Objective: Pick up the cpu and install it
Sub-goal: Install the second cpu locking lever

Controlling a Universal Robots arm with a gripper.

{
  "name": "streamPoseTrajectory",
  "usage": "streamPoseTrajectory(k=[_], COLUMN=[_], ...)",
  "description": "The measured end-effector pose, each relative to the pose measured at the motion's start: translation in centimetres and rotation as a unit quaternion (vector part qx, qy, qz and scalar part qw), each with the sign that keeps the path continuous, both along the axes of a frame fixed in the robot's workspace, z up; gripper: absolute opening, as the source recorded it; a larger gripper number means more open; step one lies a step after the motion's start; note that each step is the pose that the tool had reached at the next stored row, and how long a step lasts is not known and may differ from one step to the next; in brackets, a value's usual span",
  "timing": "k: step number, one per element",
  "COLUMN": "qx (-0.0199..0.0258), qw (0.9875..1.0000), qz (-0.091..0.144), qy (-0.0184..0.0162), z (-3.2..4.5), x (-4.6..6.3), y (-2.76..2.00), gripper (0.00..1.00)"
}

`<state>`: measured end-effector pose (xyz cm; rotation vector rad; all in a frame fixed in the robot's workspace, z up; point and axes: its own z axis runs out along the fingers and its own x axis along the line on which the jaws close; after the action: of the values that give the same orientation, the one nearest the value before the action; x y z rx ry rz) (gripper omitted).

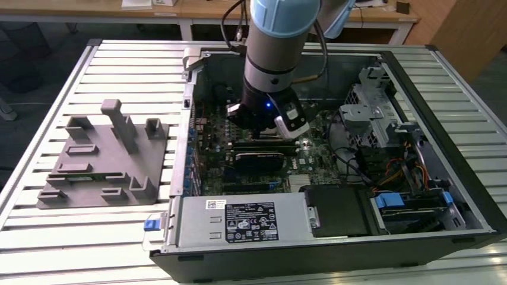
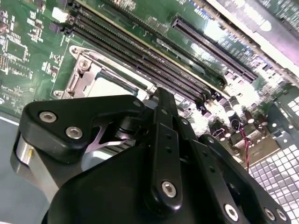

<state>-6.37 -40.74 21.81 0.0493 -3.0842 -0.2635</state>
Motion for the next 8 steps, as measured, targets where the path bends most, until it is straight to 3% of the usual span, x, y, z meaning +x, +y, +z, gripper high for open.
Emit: streamPoseTrajectory(k=[8], qx=[0.0097], qw=[1.0], qz=[0.0], qy=[0.0], z=[-0.55], x=[-0.17], y=[-0.53], gripper=[0.11])
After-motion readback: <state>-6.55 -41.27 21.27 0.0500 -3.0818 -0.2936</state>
